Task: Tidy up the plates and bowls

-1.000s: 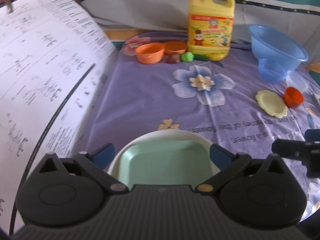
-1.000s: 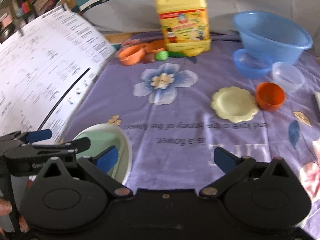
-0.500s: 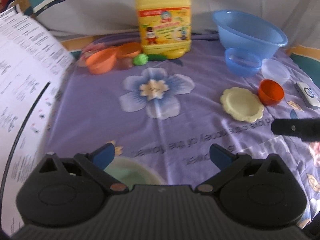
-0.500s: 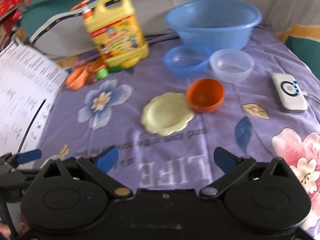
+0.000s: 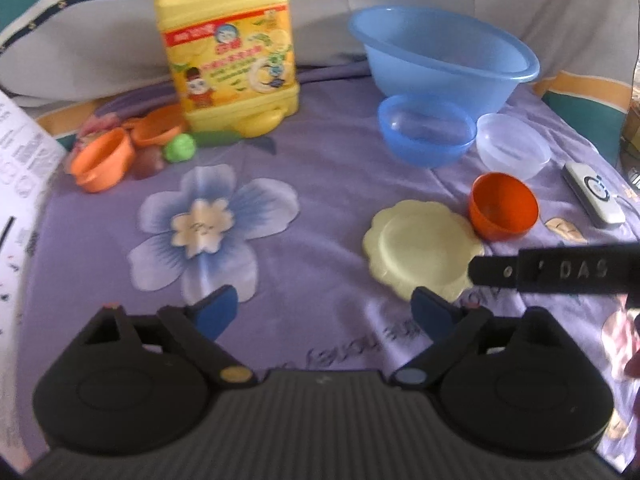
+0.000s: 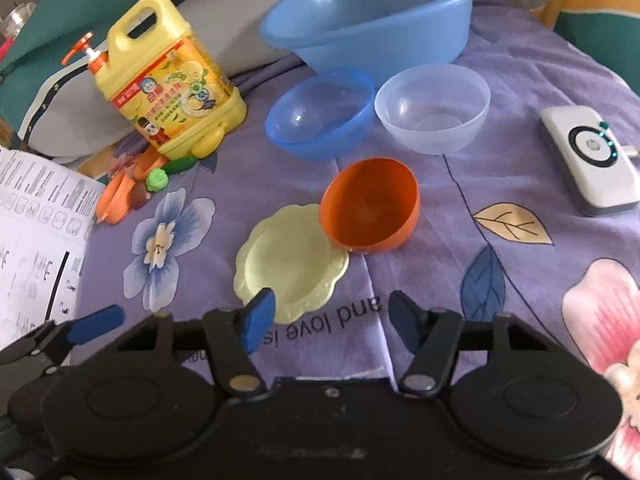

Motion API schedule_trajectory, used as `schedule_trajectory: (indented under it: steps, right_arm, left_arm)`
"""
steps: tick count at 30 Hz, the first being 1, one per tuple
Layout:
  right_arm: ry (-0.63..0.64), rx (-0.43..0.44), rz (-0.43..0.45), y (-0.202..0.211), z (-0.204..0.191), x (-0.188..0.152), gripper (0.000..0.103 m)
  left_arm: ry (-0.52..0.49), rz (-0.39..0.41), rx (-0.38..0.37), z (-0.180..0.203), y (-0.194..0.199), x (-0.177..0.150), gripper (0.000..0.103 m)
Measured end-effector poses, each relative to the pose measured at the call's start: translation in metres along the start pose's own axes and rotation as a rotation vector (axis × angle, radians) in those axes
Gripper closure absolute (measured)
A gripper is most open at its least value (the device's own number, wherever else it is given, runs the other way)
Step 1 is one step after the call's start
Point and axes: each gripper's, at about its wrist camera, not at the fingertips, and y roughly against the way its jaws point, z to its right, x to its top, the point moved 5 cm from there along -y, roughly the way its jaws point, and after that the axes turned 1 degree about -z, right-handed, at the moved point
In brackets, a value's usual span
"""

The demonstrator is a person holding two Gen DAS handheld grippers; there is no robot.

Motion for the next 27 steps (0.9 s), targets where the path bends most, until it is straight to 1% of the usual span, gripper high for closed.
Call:
schedule_trajectory:
  steps: [2, 3, 5, 6, 10, 11, 12, 15, 17, 19, 20, 21, 23, 27]
  right_arm:
    - [-0.012, 0.006, -0.004, -0.006, 0.002, 0.002, 0.055]
    - [-0.019, 0.009, 0.001, -0.008, 0.003, 0.003, 0.056]
    - [-0.030, 0.016, 0.003, -0.010, 0.004, 0.006, 0.060]
    - [-0.038, 0.023, 0.002, -0.011, 0.005, 0.007, 0.060]
    - [-0.046, 0.037, 0.007, -0.016, 0.006, 0.011, 0.060]
    - [-0.047, 0.039, 0.009, -0.016, 0.006, 0.011, 0.061]
    - [-0.046, 0.041, 0.011, -0.017, 0.005, 0.012, 0.061]
    - [-0.045, 0.046, 0.015, -0.020, 0.003, 0.013, 0.063]
    - [-0.047, 0.046, 0.018, -0.021, 0.003, 0.014, 0.067]
    - [-0.054, 0.049, 0.022, -0.022, 0.003, 0.015, 0.068]
    - [-0.054, 0.052, 0.021, -0.023, 0.002, 0.015, 0.072]
    - [-0.053, 0.057, 0.018, -0.023, 0.001, 0.015, 0.073]
    - [-0.046, 0.049, 0.021, -0.025, -0.002, 0.015, 0.073]
    - [-0.040, 0.046, 0.021, -0.025, -0.003, 0.014, 0.073]
  left_arm:
    - [-0.001, -0.010, -0.024, 0.003, -0.011, 0.005, 0.017]
    - [-0.001, -0.020, -0.032, 0.004, -0.016, 0.007, 0.021]
    - [-0.003, -0.033, -0.058, 0.008, -0.026, 0.010, 0.026]
    - [-0.001, -0.037, -0.069, 0.010, -0.029, 0.010, 0.029]
    - [0.003, -0.055, -0.092, 0.015, -0.045, 0.013, 0.031]
    - [0.007, -0.059, -0.097, 0.015, -0.048, 0.014, 0.035]
    - [0.011, -0.065, -0.106, 0.016, -0.050, 0.014, 0.040]
    - [0.009, -0.062, -0.125, 0.018, -0.054, 0.014, 0.044]
    - [0.003, -0.056, -0.128, 0.020, -0.055, 0.015, 0.047]
    - [0.001, -0.049, -0.149, 0.022, -0.055, 0.017, 0.057]
    - [-0.006, -0.047, -0.161, 0.024, -0.054, 0.017, 0.065]
    - [-0.020, -0.044, -0.162, 0.026, -0.054, 0.017, 0.067]
    - [-0.039, -0.037, -0.147, 0.028, -0.052, 0.017, 0.068]
    - [-0.020, -0.039, -0.145, 0.022, -0.050, 0.015, 0.080]
